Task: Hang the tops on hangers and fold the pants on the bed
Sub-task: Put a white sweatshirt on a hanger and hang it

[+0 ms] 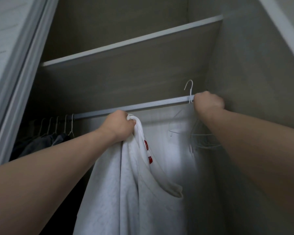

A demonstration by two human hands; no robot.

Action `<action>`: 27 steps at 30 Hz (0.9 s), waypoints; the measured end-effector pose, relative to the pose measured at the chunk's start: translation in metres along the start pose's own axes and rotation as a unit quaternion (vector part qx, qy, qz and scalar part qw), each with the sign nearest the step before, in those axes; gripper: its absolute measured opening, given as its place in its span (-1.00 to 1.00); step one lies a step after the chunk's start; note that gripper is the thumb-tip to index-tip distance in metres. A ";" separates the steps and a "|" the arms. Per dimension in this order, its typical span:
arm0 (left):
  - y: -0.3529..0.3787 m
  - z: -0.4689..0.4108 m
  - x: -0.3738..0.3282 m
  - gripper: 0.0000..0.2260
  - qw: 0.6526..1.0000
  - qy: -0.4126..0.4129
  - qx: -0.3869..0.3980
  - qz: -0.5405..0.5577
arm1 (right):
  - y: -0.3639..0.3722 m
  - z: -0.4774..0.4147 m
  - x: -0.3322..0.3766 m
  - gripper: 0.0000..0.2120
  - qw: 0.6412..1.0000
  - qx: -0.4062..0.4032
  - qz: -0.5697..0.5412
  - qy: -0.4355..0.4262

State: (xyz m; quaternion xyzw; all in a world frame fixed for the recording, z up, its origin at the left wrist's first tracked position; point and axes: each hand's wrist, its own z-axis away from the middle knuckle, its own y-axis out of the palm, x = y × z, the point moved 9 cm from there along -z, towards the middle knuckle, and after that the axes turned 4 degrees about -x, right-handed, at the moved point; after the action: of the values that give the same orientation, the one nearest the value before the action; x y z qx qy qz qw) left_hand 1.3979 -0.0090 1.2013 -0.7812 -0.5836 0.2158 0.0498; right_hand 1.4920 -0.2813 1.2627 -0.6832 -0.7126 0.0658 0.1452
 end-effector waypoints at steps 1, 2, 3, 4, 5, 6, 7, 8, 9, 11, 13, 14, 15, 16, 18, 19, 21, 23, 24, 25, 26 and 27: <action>-0.004 0.002 -0.002 -0.77 1.000 -0.001 -0.003 0.003 | -0.007 0.002 0.000 -0.66 1.000 0.000 -0.014 0.003; -0.009 0.004 -0.004 -0.77 1.000 -0.001 -0.006 0.006 | -0.015 0.006 0.000 -0.68 1.000 0.003 -0.028 0.009; -0.014 0.006 -0.007 -0.76 1.000 -0.001 -0.010 0.009 | -0.021 0.009 0.000 -0.68 0.999 0.013 -0.048 0.020; -0.020 0.008 -0.011 -0.76 1.000 0.000 -0.014 0.013 | -0.027 0.014 -0.001 -0.68 0.996 0.028 -0.079 0.038; -0.027 0.009 -0.014 -0.75 1.000 0.001 -0.018 0.016 | -0.033 0.018 -0.003 -0.68 0.990 0.047 -0.116 0.059; -0.034 0.011 -0.018 -0.76 1.000 0.002 -0.021 0.019 | -0.039 0.022 -0.003 -0.69 0.983 0.065 -0.154 0.075; -0.042 0.014 -0.022 -0.77 0.999 0.003 -0.023 0.022 | -0.045 0.026 -0.002 -0.71 0.975 0.088 -0.187 0.085; -0.050 0.017 -0.026 -0.78 0.999 0.005 -0.025 0.025 | -0.051 0.031 -0.001 -0.76 0.965 0.111 -0.217 0.094; -0.059 0.022 -0.030 -0.78 0.999 0.006 -0.028 0.028 | -0.058 0.037 0.000 -0.82 0.955 0.131 -0.245 0.101; -0.076 0.034 -0.037 -0.78 0.999 0.007 -0.033 0.030 | -0.073 0.054 0.000 -0.81 0.922 0.164 -0.327 0.127; -0.094 0.047 -0.044 -0.77 0.999 0.009 -0.032 0.036 | -0.087 0.077 -0.001 -0.78 0.855 0.195 -0.449 0.172; -0.102 0.053 -0.046 -0.77 0.999 0.009 -0.032 0.041 | -0.096 0.090 -0.003 -0.80 0.824 0.203 -0.493 0.189; -0.111 0.060 -0.049 -0.76 0.998 0.011 -0.033 0.046 | -0.105 0.103 -0.006 -0.83 0.798 0.207 -0.529 0.202; -0.119 0.067 -0.052 -0.76 0.998 0.013 -0.036 0.051 | -0.116 0.116 -0.011 -0.85 0.773 0.207 -0.560 0.213; -0.134 0.082 -0.057 -0.76 0.997 0.018 -0.045 0.064 | -0.141 0.142 -0.027 -0.84 0.728 0.193 -0.614 0.236; -0.140 0.090 -0.058 -0.76 0.996 0.018 -0.049 0.072 | -0.153 0.155 -0.037 -0.83 0.706 0.180 -0.639 0.248; -0.148 0.104 -0.063 -0.76 0.995 0.017 -0.048 0.081 | -0.176 0.179 -0.057 -0.78 0.668 0.146 -0.678 0.270; -0.153 0.116 -0.068 -0.76 0.995 0.010 -0.035 0.088 | -0.198 0.197 -0.073 -0.78 0.660 0.110 -0.692 0.272; -0.154 0.121 -0.071 -0.76 0.996 0.005 -0.027 0.088 | -0.206 0.203 -0.079 -0.79 0.666 0.100 -0.690 0.266; -0.155 0.127 -0.076 -0.76 0.996 0.003 -0.018 0.085 | -0.212 0.207 -0.083 -0.79 0.671 0.097 -0.686 0.263; -0.157 0.132 -0.081 -0.75 0.997 0.004 -0.012 0.081 | -0.215 0.212 -0.086 -0.80 0.676 0.102 -0.680 0.265; -0.158 0.138 -0.086 -0.74 0.997 0.008 -0.006 0.076 | -0.217 0.218 -0.089 -0.82 0.682 0.111 -0.671 0.269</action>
State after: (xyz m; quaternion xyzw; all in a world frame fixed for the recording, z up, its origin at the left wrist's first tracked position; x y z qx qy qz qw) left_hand 1.1831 -0.0637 1.1530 -0.8253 -0.5237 0.2087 0.0331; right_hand 1.2221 -0.3599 1.1091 0.0104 -0.8978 -0.1571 0.4113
